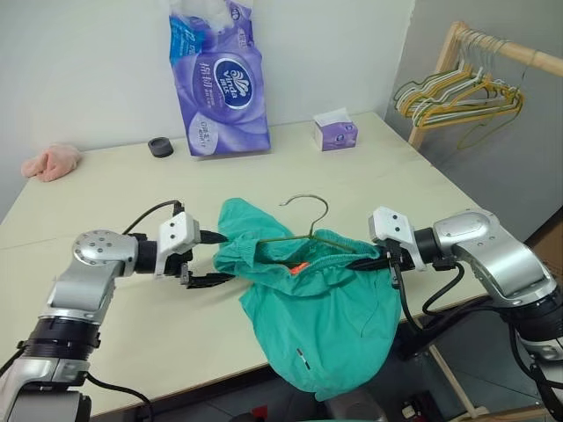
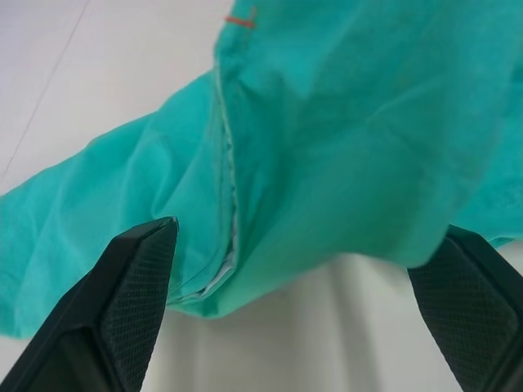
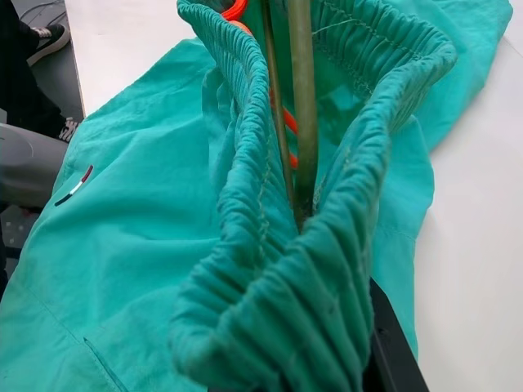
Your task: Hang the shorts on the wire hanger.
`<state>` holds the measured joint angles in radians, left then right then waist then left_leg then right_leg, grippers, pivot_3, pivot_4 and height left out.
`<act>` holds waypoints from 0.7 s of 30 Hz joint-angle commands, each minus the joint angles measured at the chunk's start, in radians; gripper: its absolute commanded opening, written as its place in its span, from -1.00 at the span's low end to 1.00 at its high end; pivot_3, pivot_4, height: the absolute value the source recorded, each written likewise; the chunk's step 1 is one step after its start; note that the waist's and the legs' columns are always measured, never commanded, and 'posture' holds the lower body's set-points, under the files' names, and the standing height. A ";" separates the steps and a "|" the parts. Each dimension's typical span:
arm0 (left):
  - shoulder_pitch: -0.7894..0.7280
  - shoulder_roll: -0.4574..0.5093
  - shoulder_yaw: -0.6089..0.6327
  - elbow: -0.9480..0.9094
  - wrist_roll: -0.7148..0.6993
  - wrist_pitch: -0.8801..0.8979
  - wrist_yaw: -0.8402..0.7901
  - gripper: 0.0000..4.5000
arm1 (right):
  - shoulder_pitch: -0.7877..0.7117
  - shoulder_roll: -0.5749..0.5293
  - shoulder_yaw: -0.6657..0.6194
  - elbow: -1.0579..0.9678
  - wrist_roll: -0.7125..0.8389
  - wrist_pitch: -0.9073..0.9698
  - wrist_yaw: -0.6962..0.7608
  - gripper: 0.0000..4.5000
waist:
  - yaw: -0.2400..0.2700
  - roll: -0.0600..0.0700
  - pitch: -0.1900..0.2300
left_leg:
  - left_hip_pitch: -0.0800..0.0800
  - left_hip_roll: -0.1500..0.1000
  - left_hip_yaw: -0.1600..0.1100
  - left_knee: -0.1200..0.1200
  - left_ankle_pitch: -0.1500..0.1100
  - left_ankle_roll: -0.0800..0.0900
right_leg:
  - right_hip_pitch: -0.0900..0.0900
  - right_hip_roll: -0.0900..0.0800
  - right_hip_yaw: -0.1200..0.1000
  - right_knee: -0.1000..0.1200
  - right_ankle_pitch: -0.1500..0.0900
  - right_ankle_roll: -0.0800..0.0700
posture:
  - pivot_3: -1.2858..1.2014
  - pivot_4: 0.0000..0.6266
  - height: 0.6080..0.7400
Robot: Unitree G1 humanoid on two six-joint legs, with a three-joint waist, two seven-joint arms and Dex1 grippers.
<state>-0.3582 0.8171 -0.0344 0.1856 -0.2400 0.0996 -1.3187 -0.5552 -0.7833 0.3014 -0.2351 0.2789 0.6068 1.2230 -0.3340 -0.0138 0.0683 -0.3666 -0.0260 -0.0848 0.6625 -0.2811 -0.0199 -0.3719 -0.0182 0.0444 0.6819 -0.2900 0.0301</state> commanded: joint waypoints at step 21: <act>-0.033 -0.041 0.012 0.026 -0.019 -0.005 0.056 -0.94 | 0.007 -0.018 -0.032 -0.041 0.048 0.039 0.011 -1.00 | -0.001 0.000 0.000 | 0.000 0.000 0.000 0.000 0.000 0.000 | 0.000 0.000 0.000 0.000 0.000 0.000 | -0.27 -0.94 1.00</act>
<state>-0.3888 0.7765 -0.0491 0.2393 -0.2416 0.0877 -1.2753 -0.5367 -0.7922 0.3010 -0.2527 0.2989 0.6439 1.2225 -0.3347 -0.0138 0.0682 -0.3666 -0.0260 -0.0848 0.6625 -0.2811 -0.0199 -0.3720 -0.0182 0.0443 0.6820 -0.2900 0.0301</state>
